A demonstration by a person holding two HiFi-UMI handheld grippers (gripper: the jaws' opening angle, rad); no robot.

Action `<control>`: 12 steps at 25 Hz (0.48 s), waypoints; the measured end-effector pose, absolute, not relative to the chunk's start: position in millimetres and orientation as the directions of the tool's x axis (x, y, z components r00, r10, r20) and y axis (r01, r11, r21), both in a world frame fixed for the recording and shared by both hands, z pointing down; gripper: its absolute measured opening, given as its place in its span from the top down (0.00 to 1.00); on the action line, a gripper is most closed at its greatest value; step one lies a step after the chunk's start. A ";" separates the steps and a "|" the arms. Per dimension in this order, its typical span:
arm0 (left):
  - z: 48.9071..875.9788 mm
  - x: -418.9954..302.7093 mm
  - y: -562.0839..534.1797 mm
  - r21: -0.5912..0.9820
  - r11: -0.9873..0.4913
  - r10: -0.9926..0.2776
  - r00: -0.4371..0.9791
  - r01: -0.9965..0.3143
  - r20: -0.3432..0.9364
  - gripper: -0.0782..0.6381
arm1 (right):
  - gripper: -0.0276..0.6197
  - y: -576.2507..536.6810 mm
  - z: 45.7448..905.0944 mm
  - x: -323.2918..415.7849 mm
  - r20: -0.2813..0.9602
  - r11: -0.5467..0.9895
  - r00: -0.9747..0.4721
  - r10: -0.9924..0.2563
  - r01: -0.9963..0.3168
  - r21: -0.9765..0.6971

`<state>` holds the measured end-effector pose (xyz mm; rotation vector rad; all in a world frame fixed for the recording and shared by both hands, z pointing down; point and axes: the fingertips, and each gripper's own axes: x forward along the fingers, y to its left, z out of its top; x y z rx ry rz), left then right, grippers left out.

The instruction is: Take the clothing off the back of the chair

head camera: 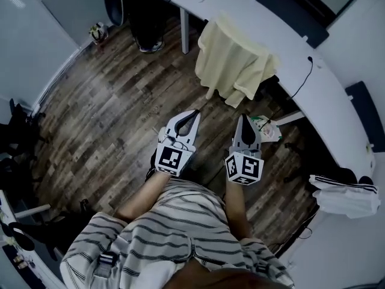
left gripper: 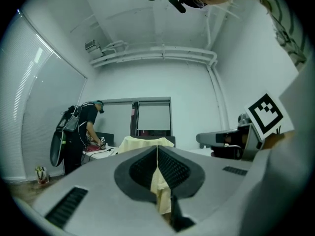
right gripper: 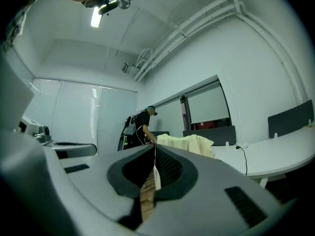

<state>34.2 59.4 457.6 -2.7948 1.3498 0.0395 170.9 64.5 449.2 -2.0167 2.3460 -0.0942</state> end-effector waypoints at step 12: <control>421.3 -16.7 -134.6 -0.018 -0.755 -0.654 0.755 -0.655 -0.040 0.86 | 0.93 -91.1 415.3 125.7 0.031 -0.064 0.061 -0.998 -0.995 -0.072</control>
